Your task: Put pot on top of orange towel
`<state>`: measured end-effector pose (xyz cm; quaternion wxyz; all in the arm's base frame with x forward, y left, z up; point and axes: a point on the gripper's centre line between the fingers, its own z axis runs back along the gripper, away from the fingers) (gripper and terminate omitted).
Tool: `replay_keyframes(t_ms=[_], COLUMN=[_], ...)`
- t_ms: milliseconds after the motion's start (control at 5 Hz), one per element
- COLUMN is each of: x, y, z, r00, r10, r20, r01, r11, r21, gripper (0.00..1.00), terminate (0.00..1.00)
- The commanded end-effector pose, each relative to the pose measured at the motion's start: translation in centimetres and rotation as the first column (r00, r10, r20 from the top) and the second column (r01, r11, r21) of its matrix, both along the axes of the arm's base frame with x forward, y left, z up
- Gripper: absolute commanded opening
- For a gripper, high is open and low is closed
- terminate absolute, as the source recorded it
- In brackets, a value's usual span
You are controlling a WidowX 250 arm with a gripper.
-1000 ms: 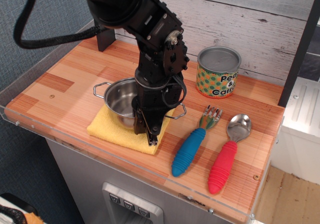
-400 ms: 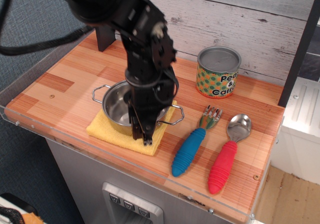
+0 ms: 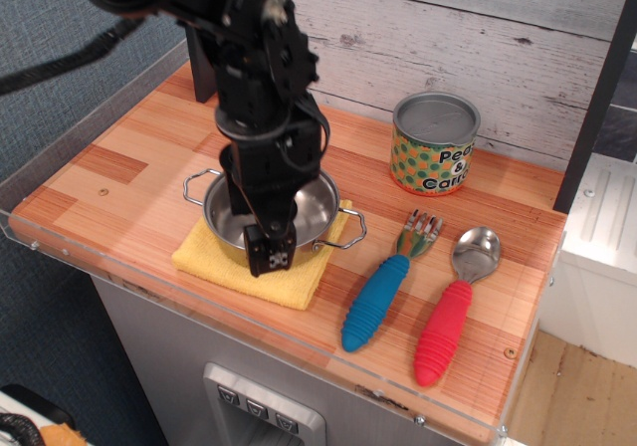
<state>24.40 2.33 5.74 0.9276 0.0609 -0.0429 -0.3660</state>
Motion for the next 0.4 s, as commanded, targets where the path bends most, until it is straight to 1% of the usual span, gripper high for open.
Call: replay_keyframes(t_ms=[0, 200], x=[2.3, 4.1], y=[0.9, 2.1], z=[4.1, 4.4], r00=[0.961, 0.923], r10=[0.268, 0.380], r20=[0.073, 0.062], r01=[-0.261, -0.362], r11=[0.960, 0.911], r21=[-0.099, -0.198], gripper=[1.00, 1.00], terminate=[0.00, 0.00])
